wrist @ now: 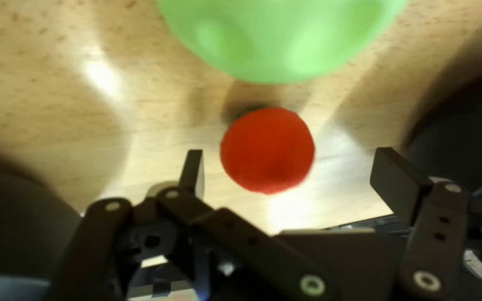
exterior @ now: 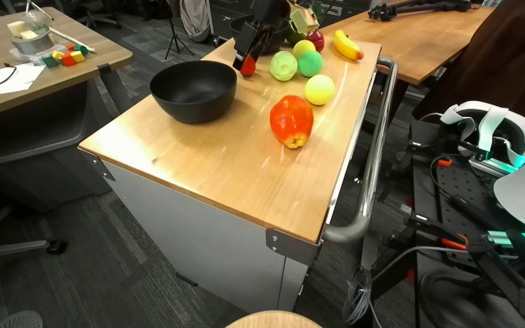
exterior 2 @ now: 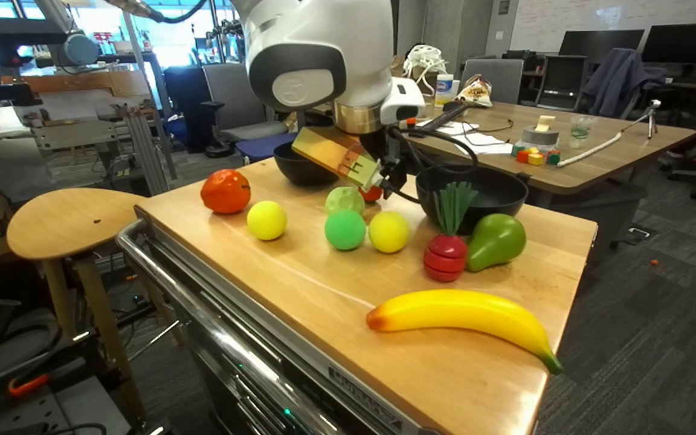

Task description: Remove all the fruit toys from the bowls starting with the one on the left

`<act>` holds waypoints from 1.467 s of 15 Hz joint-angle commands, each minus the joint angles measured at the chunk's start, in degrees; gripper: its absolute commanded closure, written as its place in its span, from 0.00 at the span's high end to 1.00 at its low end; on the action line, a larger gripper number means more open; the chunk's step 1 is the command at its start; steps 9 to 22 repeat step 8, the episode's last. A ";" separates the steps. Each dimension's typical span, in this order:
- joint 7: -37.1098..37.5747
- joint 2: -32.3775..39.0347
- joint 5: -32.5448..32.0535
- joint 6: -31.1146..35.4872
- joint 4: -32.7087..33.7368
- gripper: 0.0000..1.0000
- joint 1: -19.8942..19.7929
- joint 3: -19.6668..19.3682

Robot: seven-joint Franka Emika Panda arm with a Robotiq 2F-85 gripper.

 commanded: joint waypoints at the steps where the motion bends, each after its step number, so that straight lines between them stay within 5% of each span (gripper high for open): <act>1: -1.73 -12.39 -0.84 2.94 -8.87 1.00 1.94 1.17; 4: -1.26 -20.75 -1.96 6.95 -12.64 1.00 3.57 1.56; 5: -1.03 -13.54 -1.06 4.61 -7.74 1.00 2.95 1.18; 22: -0.86 -15.63 -1.07 4.09 -8.93 1.00 3.16 1.23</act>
